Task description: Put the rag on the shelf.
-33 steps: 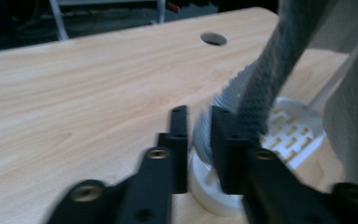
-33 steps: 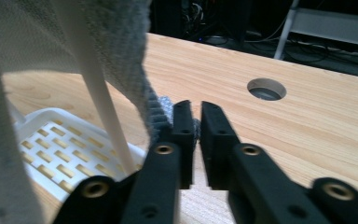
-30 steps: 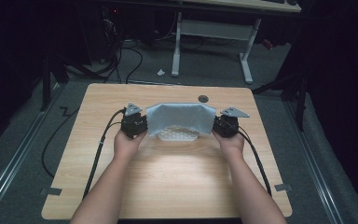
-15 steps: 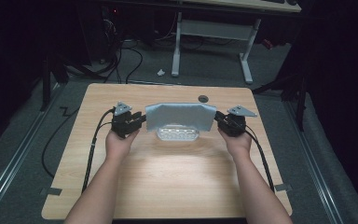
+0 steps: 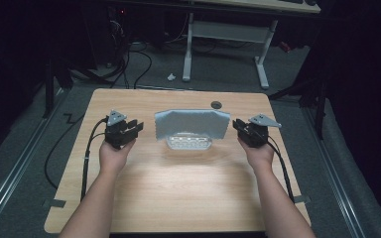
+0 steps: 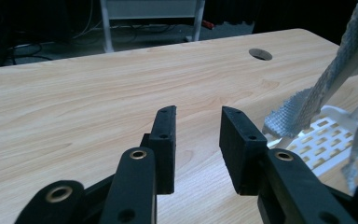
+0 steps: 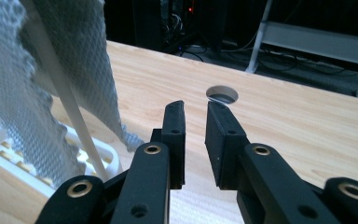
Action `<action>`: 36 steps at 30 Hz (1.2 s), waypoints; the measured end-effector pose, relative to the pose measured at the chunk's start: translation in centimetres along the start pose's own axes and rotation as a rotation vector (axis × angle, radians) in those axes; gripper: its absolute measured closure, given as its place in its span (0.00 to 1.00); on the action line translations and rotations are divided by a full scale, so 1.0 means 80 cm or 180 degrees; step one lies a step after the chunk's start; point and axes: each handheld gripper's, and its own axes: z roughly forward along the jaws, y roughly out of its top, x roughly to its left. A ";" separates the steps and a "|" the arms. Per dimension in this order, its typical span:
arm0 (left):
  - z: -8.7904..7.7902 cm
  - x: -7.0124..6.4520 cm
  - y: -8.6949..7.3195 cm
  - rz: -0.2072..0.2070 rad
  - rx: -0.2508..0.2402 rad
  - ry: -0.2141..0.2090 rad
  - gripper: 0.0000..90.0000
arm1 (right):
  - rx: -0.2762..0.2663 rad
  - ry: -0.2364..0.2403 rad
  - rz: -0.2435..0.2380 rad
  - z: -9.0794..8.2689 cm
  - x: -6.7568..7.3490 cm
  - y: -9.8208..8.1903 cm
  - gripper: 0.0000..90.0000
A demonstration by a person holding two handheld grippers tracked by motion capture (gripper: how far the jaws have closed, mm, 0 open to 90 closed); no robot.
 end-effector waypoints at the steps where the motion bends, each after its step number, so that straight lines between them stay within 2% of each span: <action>1: -0.003 0.001 -0.001 0.0017 0.0003 -0.0001 0.74 | 0.0015 -0.0004 -0.0002 -0.001 0.000 -0.001 0.87; 4: -0.013 0.000 -0.005 0.0044 -0.0057 -0.0030 0.71 | 0.0029 -0.0003 -0.0053 -0.007 0.002 -0.002 0.86; 7: -0.020 -0.003 -0.009 0.0063 -0.0052 -0.0056 0.68 | 0.0011 0.0036 -0.0053 -0.014 0.006 -0.003 0.85; 8: -0.027 -0.007 -0.014 0.0097 -0.0077 -0.0079 0.68 | -0.0039 0.0061 -0.0064 -0.019 0.008 -0.005 0.84; 10: -0.040 -0.015 -0.023 0.0135 -0.0034 -0.0133 0.65 | 0.0020 0.0080 -0.0079 -0.034 0.016 -0.009 0.80; 11: -0.040 -0.015 -0.023 0.0135 -0.0034 -0.0133 0.65 | -0.0013 0.0105 -0.0087 -0.040 0.019 -0.012 0.79; 13: -0.058 -0.031 -0.039 0.0193 0.0017 -0.0196 0.64 | 0.0010 0.0096 -0.0066 -0.053 0.025 -0.018 0.76; 14: -0.058 -0.031 -0.039 0.0193 0.0017 -0.0196 0.63 | 0.0010 0.0096 -0.0066 -0.053 0.025 -0.018 0.76; 15: -0.068 -0.040 -0.048 0.0209 0.0037 -0.0228 0.63 | 0.0068 0.0064 -0.0096 -0.069 0.035 -0.028 0.71; 16: -0.077 -0.050 -0.057 0.0178 0.0053 -0.0293 0.62 | 0.0079 0.0047 -0.0119 -0.074 0.038 -0.032 0.70; 19: -0.092 -0.072 -0.075 0.0198 0.0110 -0.0423 0.60 | 0.0099 0.0016 -0.0169 -0.094 0.052 -0.047 0.69; 21: -0.100 -0.088 -0.089 0.0199 0.0170 -0.0527 0.60 | 0.0113 0.0004 -0.0128 -0.108 0.063 -0.058 0.68; 24: -0.103 -0.112 -0.113 0.0255 0.0362 -0.0590 0.58 | 0.0196 -0.0025 -0.0172 -0.121 0.081 -0.078 0.68; 26: -0.102 -0.128 -0.128 0.0384 0.0504 -0.0583 0.57 | 0.0264 -0.0004 -0.0179 -0.127 0.093 -0.093 0.66; 27: -0.103 -0.134 -0.135 0.0406 0.0549 -0.0608 0.57 | 0.0305 0.0022 -0.0198 -0.129 0.099 -0.099 0.65; 29: -0.103 -0.145 -0.145 0.0371 0.0649 -0.0771 0.57 | 0.0336 0.0038 -0.0293 -0.134 0.111 -0.114 0.63; 30: -0.102 -0.151 -0.147 0.0415 0.0712 -0.0847 0.56 | 0.0317 0.0026 -0.0314 -0.136 0.114 -0.121 0.64; 31: -0.101 -0.158 -0.149 0.0523 0.0766 -0.0846 0.55 | 0.0311 0.0037 -0.0333 -0.138 0.118 -0.129 0.64; 33: -0.099 -0.167 -0.150 0.0718 0.0793 -0.0775 0.55 | 0.0465 0.0129 -0.0435 -0.139 0.124 -0.135 0.61; 34: -0.098 -0.169 -0.150 0.0748 0.0792 -0.0769 0.55 | 0.0457 0.0111 -0.0506 -0.139 0.126 -0.136 0.62; 36: -0.097 -0.168 -0.147 0.0724 0.0750 -0.0765 0.55 | 0.0471 0.0106 -0.0487 -0.138 0.127 -0.137 0.61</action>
